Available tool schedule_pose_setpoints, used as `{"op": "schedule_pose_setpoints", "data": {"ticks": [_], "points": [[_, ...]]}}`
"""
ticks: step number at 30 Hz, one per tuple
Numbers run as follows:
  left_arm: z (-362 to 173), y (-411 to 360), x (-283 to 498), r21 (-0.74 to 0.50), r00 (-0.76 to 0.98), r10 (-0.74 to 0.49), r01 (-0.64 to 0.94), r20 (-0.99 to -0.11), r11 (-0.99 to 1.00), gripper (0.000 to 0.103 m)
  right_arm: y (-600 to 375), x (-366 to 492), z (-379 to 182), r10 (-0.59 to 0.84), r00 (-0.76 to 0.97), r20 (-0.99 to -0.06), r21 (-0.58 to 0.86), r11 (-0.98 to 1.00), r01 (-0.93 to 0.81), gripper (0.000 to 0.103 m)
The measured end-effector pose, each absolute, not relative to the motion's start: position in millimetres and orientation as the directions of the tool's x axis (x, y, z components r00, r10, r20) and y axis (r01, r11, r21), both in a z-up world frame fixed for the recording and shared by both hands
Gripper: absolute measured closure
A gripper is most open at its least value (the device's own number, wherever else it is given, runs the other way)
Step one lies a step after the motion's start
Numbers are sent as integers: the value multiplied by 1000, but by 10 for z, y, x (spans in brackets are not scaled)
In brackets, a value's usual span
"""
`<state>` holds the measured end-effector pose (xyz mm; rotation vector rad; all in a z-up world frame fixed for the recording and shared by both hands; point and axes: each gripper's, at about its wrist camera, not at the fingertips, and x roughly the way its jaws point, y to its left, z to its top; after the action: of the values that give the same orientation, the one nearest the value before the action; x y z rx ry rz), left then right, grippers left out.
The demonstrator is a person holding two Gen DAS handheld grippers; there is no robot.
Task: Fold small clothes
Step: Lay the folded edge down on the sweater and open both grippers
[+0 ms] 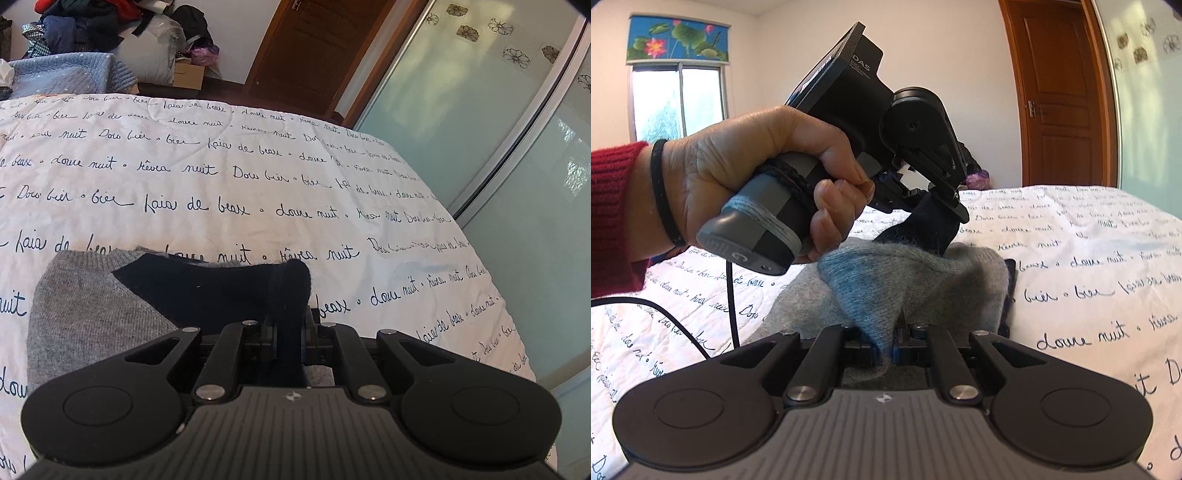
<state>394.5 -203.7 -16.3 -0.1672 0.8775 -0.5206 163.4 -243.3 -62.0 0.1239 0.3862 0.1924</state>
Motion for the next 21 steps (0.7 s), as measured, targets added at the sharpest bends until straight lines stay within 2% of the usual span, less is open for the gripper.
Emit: {"op": "schedule_pose_setpoints", "data": {"ticks": [10, 14, 21], "points": [[-282, -2106, 3978, -413, 471, -546, 362, -693, 836, 92, -2637, 1680, -697, 257, 883, -392, 280, 948, -151, 95], [-254, -2113, 3967, -444, 467, -570, 360, -676, 821, 88, -2712, 1707, -738, 276, 871, -406, 338, 931, -137, 95], [-130, -2087, 3863, -390, 510, -549, 392, -662, 834, 74, -2725, 1699, -743, 274, 867, -417, 341, 931, -131, 95]]}}
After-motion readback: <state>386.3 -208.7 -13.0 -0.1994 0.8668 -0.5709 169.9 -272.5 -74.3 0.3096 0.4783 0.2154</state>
